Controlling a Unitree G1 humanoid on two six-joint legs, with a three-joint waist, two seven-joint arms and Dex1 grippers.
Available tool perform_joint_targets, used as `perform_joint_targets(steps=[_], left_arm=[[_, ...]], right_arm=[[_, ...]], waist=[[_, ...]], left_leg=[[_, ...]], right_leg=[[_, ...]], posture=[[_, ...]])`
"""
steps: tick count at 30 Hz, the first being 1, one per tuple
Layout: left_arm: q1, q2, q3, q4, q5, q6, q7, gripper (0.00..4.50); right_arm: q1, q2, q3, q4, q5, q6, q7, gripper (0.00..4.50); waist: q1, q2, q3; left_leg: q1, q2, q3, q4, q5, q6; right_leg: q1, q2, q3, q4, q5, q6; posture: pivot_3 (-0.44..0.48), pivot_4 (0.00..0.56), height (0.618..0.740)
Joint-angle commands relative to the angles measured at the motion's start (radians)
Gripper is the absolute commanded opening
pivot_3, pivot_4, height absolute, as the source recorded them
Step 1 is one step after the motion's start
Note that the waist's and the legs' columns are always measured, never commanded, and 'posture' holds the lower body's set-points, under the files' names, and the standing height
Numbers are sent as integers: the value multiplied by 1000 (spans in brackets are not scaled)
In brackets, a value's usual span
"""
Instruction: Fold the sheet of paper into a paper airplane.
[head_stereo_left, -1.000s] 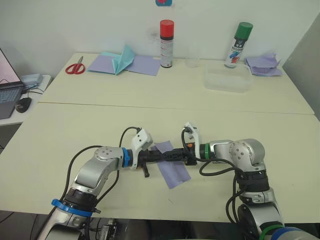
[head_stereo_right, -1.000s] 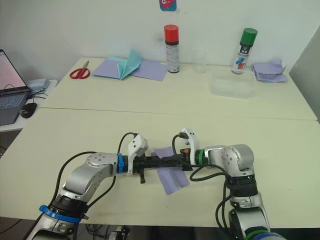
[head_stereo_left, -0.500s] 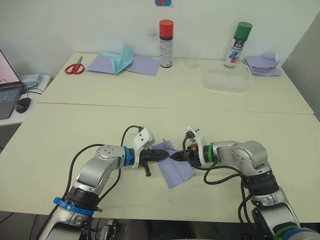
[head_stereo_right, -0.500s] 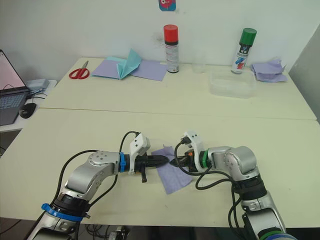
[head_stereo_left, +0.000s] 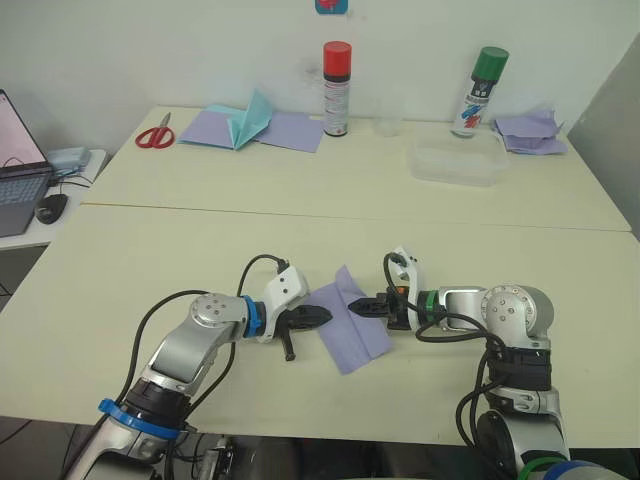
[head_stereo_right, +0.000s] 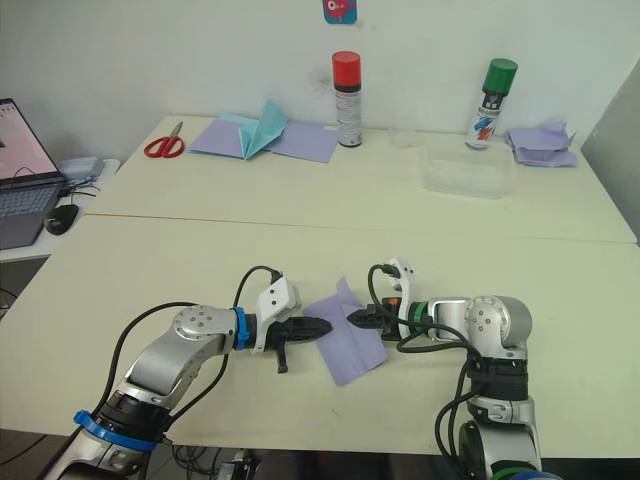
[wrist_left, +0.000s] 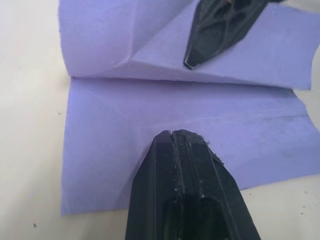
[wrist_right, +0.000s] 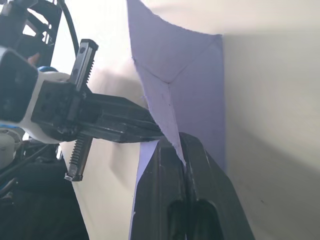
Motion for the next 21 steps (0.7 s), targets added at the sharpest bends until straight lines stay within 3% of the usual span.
perform_joint_targets(steps=[1,9,21], left_arm=[[-18,-4,-19,41,29,-9,-1,0],[-84,-7,-66,140,89,-124,-45,0],[-129,-31,-100,215,127,-196,-62,0]], right_arm=[[-7,-30,-59,-22,19,8,-40,19],[10,-176,-55,-14,66,8,-7,19],[147,-234,-46,-71,279,8,-108,19]], waist=[[1,0,0],[4,0,0],[4,0,0]], left_leg=[[0,0,0,0,0,0],[-1,-3,-1,1,2,3],[-2,-11,-4,0,3,5]], right_leg=[[0,0,0,0,0,0],[1,1,0,0,1,3],[2,-2,2,0,1,5]], posture=[[0,150,740],[0,150,740],[0,150,740]])
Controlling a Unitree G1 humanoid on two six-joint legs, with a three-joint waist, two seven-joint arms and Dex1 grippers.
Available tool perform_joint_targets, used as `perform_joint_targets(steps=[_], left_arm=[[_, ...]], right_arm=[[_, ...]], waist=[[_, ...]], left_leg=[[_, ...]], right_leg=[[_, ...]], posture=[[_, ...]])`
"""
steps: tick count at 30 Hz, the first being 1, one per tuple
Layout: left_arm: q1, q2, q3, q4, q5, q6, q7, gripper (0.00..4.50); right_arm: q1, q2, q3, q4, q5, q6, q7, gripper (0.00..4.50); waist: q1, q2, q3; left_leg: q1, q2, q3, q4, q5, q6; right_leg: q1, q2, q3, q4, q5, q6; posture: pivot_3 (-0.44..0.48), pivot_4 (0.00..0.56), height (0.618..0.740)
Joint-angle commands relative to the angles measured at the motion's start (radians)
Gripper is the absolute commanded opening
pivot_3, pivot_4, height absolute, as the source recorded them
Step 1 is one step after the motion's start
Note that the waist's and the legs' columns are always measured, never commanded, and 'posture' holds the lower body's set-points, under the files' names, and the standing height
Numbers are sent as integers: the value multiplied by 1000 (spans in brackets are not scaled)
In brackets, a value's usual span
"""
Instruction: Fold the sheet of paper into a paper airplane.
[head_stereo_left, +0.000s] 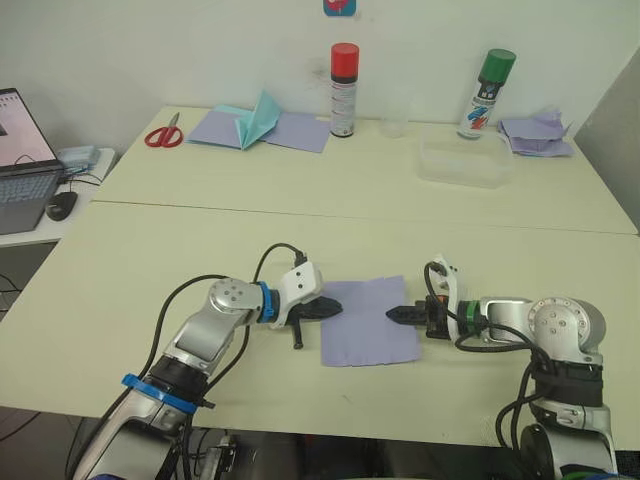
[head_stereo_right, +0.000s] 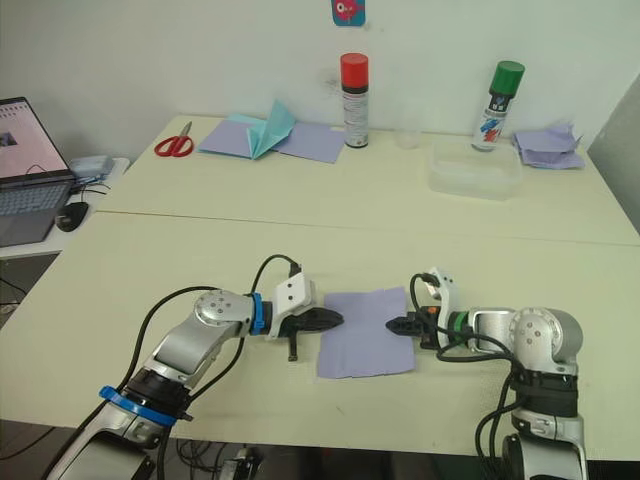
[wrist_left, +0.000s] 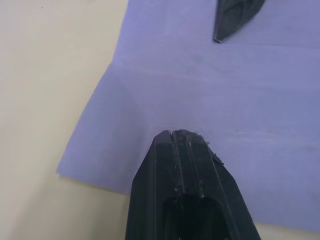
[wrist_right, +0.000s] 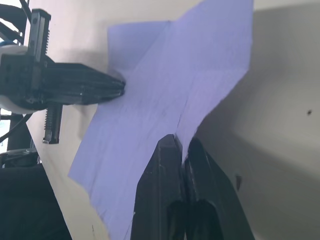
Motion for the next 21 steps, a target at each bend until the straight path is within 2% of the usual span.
perform_joint_targets(steps=[1,9,16,19,21], left_arm=[[0,11,-25,33,51,-3,-12,0],[6,16,-35,37,76,-14,-29,0],[18,13,-45,39,91,-23,-35,0],[14,10,-48,41,93,-22,-38,0],[12,8,-49,46,95,-23,-40,0]], right_arm=[[27,-16,-20,-43,82,8,-57,19],[63,16,-39,-61,163,8,-162,19],[37,-19,-18,-64,117,-2,-127,19],[34,-38,-15,-59,107,-18,-101,610],[26,-57,-15,-53,98,-30,-83,1335]], waist=[[0,0,0],[-2,0,-1],[-2,0,-1],[-2,0,-1],[-3,0,-1]], left_leg=[[0,0,0,0,0,0],[0,0,-1,0,0,0],[0,0,-1,0,0,1],[0,0,-1,0,0,1],[0,-1,-1,0,0,1]], right_leg=[[0,0,0,0,0,0],[0,0,0,0,0,1],[0,0,0,0,-2,5],[1,0,0,0,-2,4],[1,0,1,0,-2,5]], posture=[[0,150,740],[0,150,740],[0,150,740],[0,150,740],[0,150,740]])
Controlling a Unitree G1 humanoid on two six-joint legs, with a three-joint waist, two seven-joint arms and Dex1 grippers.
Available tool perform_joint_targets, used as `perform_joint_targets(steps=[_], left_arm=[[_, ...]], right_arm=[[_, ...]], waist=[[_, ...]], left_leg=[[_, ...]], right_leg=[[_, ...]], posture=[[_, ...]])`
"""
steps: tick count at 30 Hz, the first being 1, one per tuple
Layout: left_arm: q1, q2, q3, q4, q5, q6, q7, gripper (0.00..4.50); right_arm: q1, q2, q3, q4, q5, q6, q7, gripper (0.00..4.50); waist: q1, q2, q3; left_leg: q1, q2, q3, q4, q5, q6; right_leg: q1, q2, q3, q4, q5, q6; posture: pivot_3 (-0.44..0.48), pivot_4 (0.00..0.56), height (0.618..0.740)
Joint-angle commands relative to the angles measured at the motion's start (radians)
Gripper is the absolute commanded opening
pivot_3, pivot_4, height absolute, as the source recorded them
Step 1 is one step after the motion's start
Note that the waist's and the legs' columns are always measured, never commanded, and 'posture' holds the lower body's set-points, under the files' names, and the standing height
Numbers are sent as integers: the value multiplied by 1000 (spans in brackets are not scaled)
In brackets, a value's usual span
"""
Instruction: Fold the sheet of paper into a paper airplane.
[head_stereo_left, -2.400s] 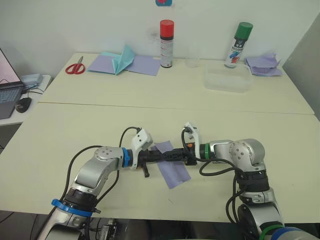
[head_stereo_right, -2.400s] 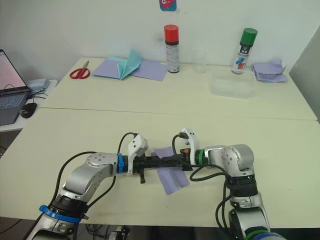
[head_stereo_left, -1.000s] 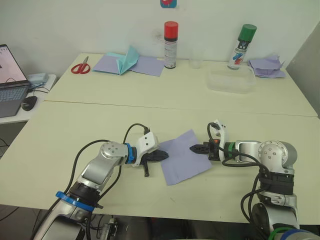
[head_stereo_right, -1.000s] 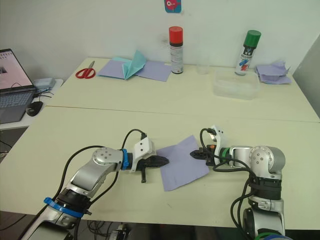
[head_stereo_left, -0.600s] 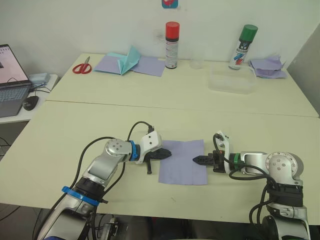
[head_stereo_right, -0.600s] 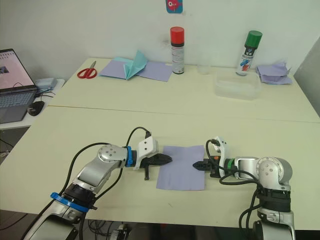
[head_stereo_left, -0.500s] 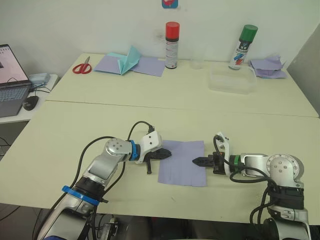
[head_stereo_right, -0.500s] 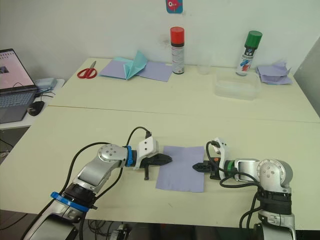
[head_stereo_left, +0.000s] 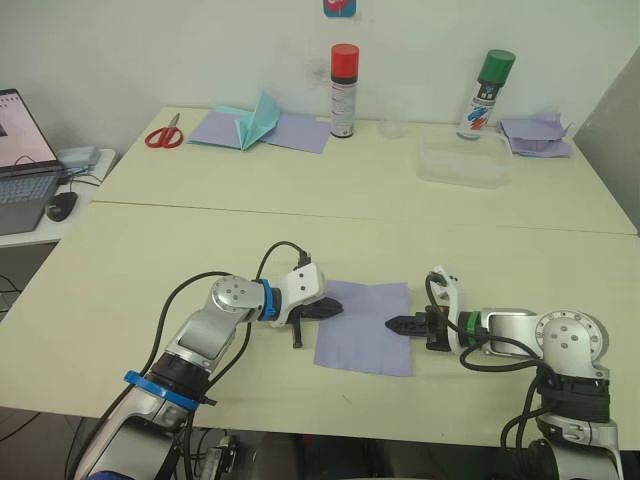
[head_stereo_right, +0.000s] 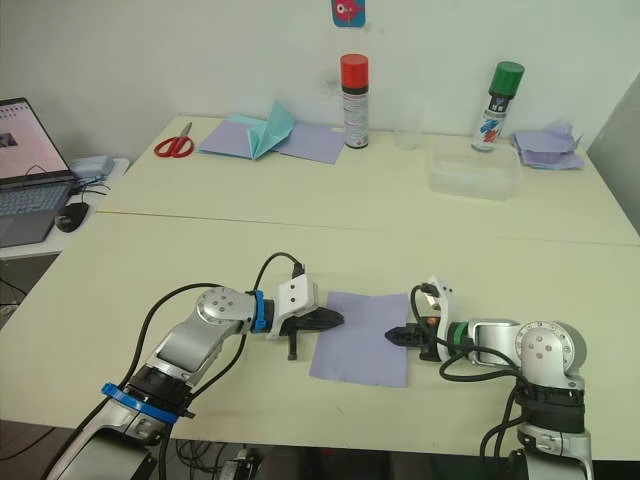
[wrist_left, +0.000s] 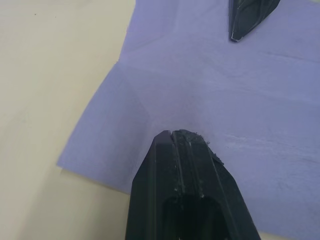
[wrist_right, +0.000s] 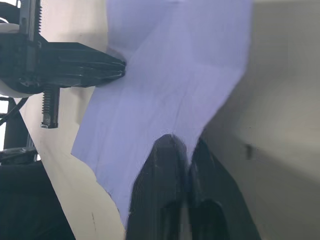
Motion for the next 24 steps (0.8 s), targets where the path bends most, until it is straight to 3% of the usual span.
perform_joint_targets(steps=[1,8,14,17,24], left_arm=[[19,6,-40,40,49,17,-7,0],[14,8,-35,47,50,18,-11,0],[18,9,-36,43,49,20,-14,0],[16,4,-39,46,50,19,-13,0],[11,1,-43,49,52,13,-18,0]], right_arm=[[-22,-34,-23,-5,-19,-25,29,1670],[-88,-104,-102,50,-32,-44,76,4166],[-53,-229,-57,44,-85,-210,226,4166],[-1,-279,0,39,-142,-326,307,3600],[45,-288,44,33,-187,-420,355,947]], waist=[[-1,0,0],[0,0,0],[0,0,0],[0,0,0],[-1,1,-1]], left_leg=[[0,0,0,0,0,0],[0,0,0,0,0,0],[0,-1,0,0,0,0],[0,-1,0,0,0,0],[1,-1,0,1,0,1]], right_leg=[[0,0,0,0,0,0],[0,0,0,0,0,0],[0,0,0,0,0,0],[1,0,0,0,0,1],[1,0,0,0,0,1]], posture=[[0,150,740],[0,150,740],[0,150,740],[0,150,740],[0,150,740]])
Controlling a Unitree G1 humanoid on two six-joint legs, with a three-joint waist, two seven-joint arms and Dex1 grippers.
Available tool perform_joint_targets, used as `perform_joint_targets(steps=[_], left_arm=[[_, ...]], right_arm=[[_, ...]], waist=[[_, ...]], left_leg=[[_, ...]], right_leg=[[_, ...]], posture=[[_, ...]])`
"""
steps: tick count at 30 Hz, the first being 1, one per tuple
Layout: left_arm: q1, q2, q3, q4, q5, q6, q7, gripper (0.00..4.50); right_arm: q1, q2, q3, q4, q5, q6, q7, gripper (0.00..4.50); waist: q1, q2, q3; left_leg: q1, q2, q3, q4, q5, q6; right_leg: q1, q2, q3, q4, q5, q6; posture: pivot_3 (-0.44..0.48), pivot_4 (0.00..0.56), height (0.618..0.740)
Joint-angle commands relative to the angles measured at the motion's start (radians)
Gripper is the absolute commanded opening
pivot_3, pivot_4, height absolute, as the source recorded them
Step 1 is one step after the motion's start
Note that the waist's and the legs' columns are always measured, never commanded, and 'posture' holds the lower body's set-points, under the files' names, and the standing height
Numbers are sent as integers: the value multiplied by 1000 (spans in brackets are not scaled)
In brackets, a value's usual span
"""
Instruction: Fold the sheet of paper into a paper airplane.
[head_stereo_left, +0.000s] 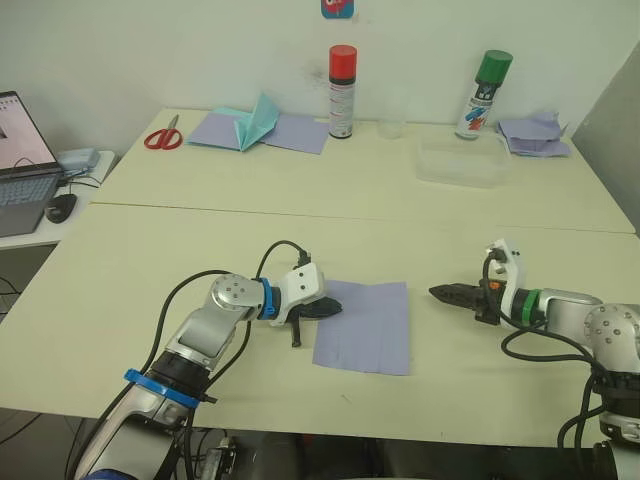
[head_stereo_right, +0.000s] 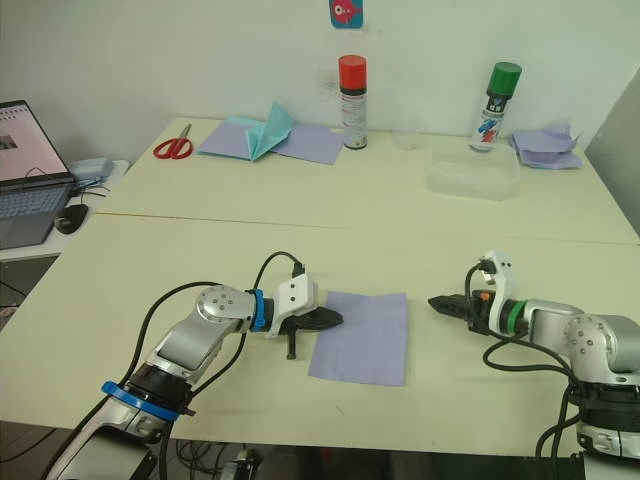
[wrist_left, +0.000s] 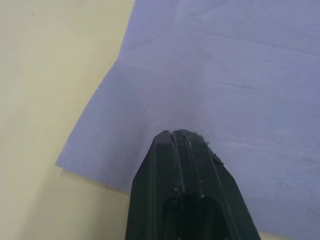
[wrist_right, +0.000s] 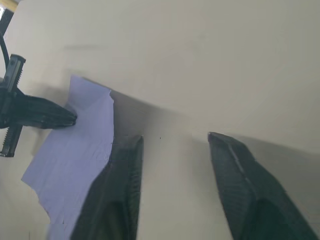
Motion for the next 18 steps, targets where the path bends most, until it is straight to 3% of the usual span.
perform_joint_targets(steps=[1,3,7,10,16,18], left_arm=[[21,4,-40,37,45,12,-11,0],[22,5,-41,35,46,12,-12,0],[26,6,-41,27,47,13,-12,0],[30,4,-41,17,47,17,-10,0],[46,2,-45,-4,49,26,-4,0],[52,0,-47,-12,49,30,-2,0]], right_arm=[[9,-16,2,-36,-18,-60,35,542],[17,-25,27,-60,-38,-110,66,90],[23,-7,50,-109,-52,-175,88,90],[17,23,37,-123,-24,-162,67,669],[51,52,116,-186,-101,-226,34,2830],[62,67,142,-189,-128,-248,22,2830]], waist=[[0,0,0],[0,0,0],[0,0,0],[0,0,0],[0,0,0],[0,0,0]], left_leg=[[0,0,0,0,0,0],[0,0,0,0,0,0],[0,0,0,0,0,0],[1,0,-1,0,0,0],[1,0,-1,0,0,0],[1,0,-1,0,0,0]], right_leg=[[0,0,0,0,0,0],[1,0,0,0,0,0],[1,0,0,0,0,0],[2,0,-1,0,0,0],[2,0,0,0,0,0],[2,0,0,0,0,0]], posture=[[0,150,740],[0,150,740],[0,150,740],[0,150,740],[0,150,740],[0,150,740]])
